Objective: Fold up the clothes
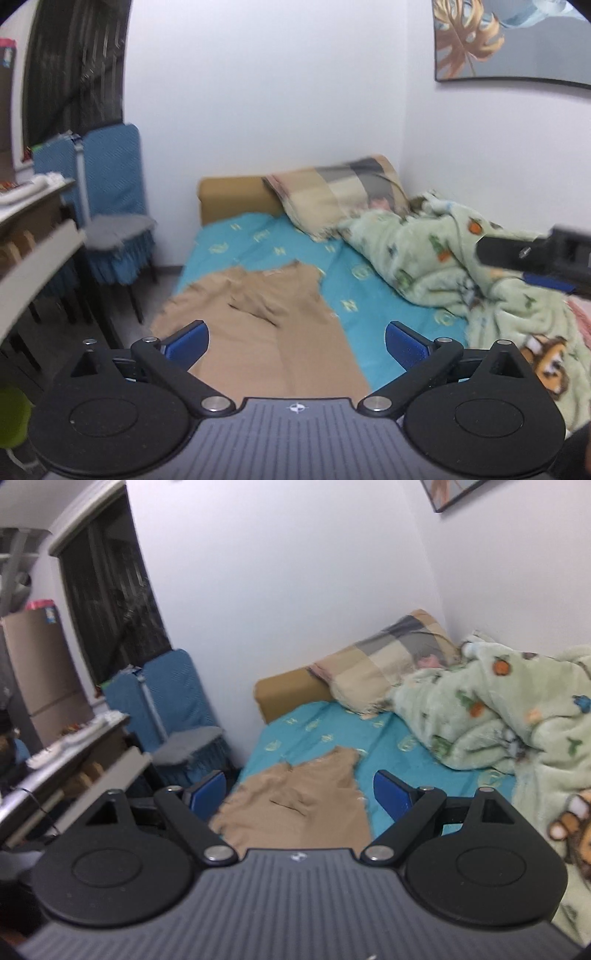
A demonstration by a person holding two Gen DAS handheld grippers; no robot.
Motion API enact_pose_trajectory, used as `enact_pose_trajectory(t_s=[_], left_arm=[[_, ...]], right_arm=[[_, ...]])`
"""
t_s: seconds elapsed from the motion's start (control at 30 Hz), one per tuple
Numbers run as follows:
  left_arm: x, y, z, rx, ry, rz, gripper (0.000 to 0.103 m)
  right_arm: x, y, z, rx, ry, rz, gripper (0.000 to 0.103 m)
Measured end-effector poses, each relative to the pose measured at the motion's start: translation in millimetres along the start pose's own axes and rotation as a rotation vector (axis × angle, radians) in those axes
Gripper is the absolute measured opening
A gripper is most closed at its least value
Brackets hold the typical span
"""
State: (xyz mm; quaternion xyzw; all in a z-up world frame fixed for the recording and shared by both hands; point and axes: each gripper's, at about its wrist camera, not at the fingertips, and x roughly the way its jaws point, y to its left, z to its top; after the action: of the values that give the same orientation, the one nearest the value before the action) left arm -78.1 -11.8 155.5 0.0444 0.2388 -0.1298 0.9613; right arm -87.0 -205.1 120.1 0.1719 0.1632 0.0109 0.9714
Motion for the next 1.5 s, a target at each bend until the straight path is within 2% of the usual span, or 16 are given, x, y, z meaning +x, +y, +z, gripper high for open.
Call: enact_pose_trajectory(t_s=[0.17,0.23,0.4,0.43,0.47,0.57,0.67,0.87,0.97,1.13,1.17,1.33,1.4,1.43,1.47,1.5], left_arm=[[31.6,46.9,-8.5,-0.045,-0.014,0.017,0.103],[53.0,68.6,-19.8,-0.077,-0.002,0.019,0.103],[100.9,112.6,-46.3,-0.160,0.035,0.013,0.103],[109.4,120.8,-51.1,-0.176,0.046,0.005,0.103],[117.5,129.3,-55.9,-0.183,0.054,0.001,0.103],[139.1,153.8,-73.2,-0.176,0.077,0.035,0.103],[159.6,182.4,-92.7,-0.217,0.102,0.045,0.103],[204.1,244.8,-130.7,-0.339,0.156,0.059,0.103],[227.8,271.6,-144.5,-0.390,0.142,0.094,0.103],[266.9,300.4,-171.0,-0.487,0.166,0.050,0.102],[270.5,302.9,-177.4,-0.497,0.168,0.047,0.102],[286.6,311.5,-195.8,-0.531,0.179,0.018,0.102],[289.3,310.5,-197.1,-0.526,0.163,0.030,0.102],[290.0,308.4,-197.0,-0.530,0.158,0.036,0.102],[291.5,309.9,-198.4,-0.541,0.156,0.039,0.102],[292.1,311.5,-199.1,-0.556,0.152,0.040,0.102]], right_arm=[[16.1,13.0,10.0,-0.075,-0.019,0.065,0.089],[35.0,15.0,6.6,-0.085,0.008,0.075,0.088],[104.1,30.6,-12.9,-0.180,0.073,0.070,0.088],[118.2,33.8,-17.2,-0.199,0.078,0.068,0.084],[135.9,35.4,-21.0,-0.198,0.097,0.059,0.079],[192.1,43.1,-33.1,-0.186,0.160,0.061,0.079],[255.7,59.3,-48.1,-0.205,0.227,0.082,0.079],[401.2,117.9,-95.1,-0.337,0.396,0.145,0.079],[468.2,160.6,-127.3,-0.461,0.474,0.247,0.079],[549.8,232.5,-201.4,-0.724,0.588,0.381,0.079],[566.1,240.9,-213.1,-0.731,0.618,0.391,0.079],[605.2,271.3,-252.3,-0.914,0.552,0.327,0.080],[617.1,280.6,-262.3,-0.966,0.532,0.304,0.072],[619.7,281.4,-260.2,-0.950,0.516,0.283,0.050],[622.2,278.1,-252.2,-0.893,0.506,0.256,0.010],[624.8,274.5,-243.6,-0.833,0.495,0.229,0.008]])
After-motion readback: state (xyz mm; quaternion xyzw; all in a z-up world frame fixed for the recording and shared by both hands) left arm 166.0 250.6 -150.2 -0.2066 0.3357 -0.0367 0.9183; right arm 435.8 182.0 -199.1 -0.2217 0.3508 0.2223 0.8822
